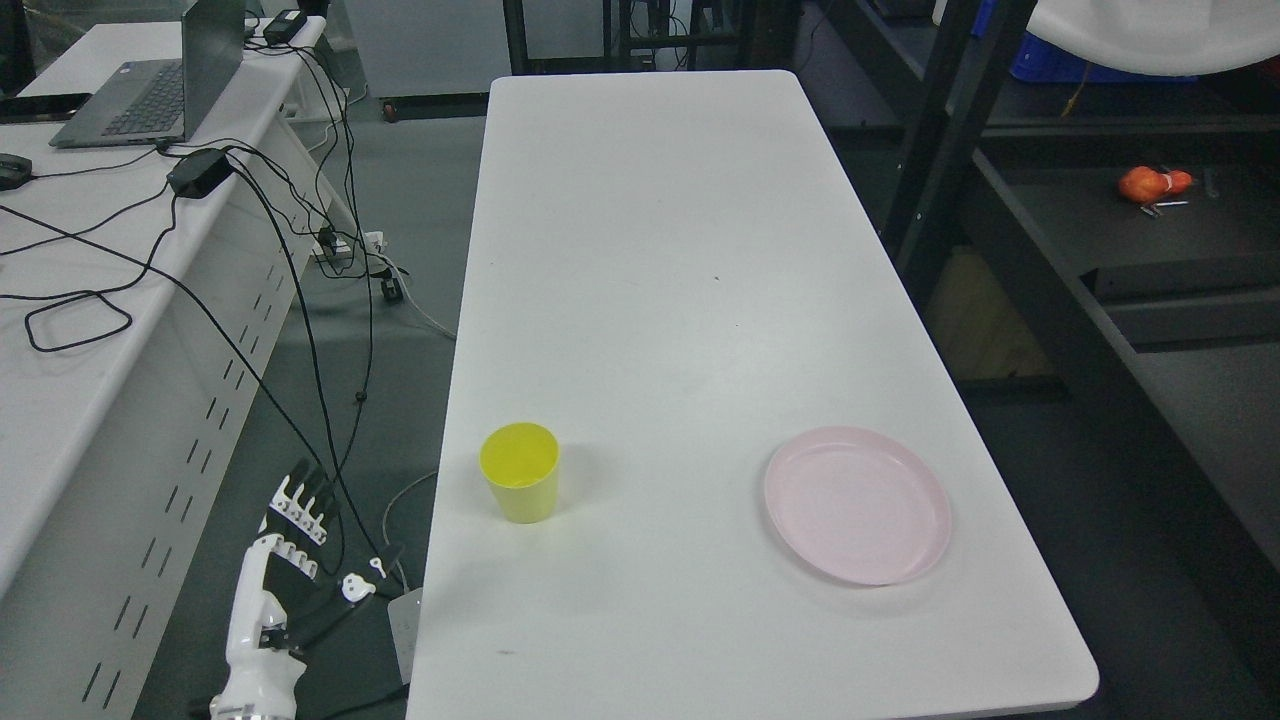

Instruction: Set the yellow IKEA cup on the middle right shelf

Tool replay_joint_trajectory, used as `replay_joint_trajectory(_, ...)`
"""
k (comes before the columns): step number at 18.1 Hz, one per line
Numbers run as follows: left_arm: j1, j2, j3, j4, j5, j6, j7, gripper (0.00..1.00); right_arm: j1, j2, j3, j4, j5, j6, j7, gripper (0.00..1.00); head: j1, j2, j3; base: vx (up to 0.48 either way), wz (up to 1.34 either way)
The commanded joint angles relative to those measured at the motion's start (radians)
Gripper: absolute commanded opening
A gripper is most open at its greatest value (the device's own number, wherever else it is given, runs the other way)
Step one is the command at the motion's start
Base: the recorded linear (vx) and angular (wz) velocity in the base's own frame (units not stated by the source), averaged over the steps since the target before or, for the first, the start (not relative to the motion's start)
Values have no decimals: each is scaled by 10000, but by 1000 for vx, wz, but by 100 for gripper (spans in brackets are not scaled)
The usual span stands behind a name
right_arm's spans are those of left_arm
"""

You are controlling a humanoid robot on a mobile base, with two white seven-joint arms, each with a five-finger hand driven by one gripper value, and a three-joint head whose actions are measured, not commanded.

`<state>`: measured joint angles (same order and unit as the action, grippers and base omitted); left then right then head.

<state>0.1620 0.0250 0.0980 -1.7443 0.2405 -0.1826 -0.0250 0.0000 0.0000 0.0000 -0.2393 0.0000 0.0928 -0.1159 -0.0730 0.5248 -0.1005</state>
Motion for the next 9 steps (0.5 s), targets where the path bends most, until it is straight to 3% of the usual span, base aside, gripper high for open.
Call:
replay_joint_trajectory(1,129,195,17,17,49,-15,5,99,139,-175,169,0,-245,8,-7,99,0,0,0,0,0)
replay_joint_trajectory(6,-70,150,-14,77,49,0,5,99,139,-175,169,0,-245,8,-7,99,0,0,0,0,0)
replay_joint_trajectory(9,-973,165,17,566,141,16,-10,99,139,-175,169,0,-245,8,-7,99,0,0,0,0,0)
